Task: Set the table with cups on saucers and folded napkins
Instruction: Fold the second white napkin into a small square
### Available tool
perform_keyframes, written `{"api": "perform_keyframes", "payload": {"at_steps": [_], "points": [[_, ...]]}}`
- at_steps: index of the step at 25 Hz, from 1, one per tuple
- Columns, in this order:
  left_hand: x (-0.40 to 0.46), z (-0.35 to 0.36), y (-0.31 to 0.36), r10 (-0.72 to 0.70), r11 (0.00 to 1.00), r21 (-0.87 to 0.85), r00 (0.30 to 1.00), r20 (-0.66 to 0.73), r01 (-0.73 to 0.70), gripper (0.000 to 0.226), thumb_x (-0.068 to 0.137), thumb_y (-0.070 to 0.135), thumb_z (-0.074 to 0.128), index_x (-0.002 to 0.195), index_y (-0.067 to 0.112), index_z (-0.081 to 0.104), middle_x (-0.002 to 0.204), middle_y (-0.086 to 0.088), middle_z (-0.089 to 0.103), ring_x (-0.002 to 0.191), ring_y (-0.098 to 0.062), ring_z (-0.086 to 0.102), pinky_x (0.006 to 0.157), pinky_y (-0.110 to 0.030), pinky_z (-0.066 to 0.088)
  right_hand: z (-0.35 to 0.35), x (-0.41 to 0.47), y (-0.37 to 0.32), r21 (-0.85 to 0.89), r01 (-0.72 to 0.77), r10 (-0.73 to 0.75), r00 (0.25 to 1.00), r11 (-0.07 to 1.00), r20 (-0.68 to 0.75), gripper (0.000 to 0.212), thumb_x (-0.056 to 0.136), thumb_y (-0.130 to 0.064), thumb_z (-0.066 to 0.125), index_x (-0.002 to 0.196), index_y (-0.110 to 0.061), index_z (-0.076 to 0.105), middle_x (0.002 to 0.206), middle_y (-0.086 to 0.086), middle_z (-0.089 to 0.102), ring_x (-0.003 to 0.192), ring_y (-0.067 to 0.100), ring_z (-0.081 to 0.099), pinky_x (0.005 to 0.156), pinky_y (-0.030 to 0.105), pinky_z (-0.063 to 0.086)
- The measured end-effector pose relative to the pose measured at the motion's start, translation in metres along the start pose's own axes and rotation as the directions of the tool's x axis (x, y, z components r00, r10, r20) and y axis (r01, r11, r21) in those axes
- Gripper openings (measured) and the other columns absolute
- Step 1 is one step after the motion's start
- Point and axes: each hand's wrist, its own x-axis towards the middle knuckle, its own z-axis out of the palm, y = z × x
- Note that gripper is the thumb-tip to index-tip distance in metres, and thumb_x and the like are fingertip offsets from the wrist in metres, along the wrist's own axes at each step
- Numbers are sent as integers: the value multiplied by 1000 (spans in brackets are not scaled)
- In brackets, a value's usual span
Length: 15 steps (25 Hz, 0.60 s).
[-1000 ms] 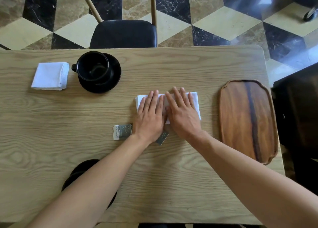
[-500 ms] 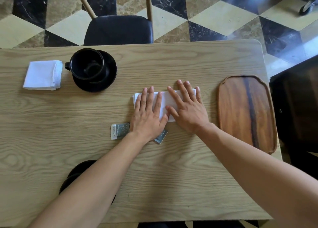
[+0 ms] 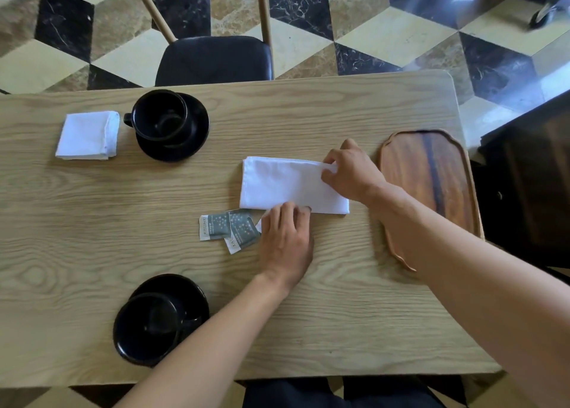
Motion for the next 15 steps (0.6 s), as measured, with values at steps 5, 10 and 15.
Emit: {"api": "perform_keyframes", "payload": {"at_steps": [5,10,15], "points": [[-4,11,23,110,994,1,994,-28,-110,46,77,-2,65,123,3,65,119,-22,62,114,-41,61,100,-50,48,-1,-38,13,236,-267,255,964,934,80,29,82,-25,58,56,-14,49,66,6,55,73,21,49,57,29,35],[-15,15,22,315,947,-69,949,20,-313,53,80,1,65,133,0,62,134,-27,59,132,-43,53,108,-57,44,21,-118,35,697,-503,471,842,511,262,17,74,-16,57,89,-9,55,80,7,64,59,22,60,49,29,46],[-39,-2,5,388,915,-185,907,162,-358,66,72,1,61,138,-4,55,146,-25,50,142,-42,42,112,-59,38,39,-158,49,896,-420,341,871,145,354,54,73,-1,61,116,-33,50,111,10,62,66,20,66,54,32,52]]}}
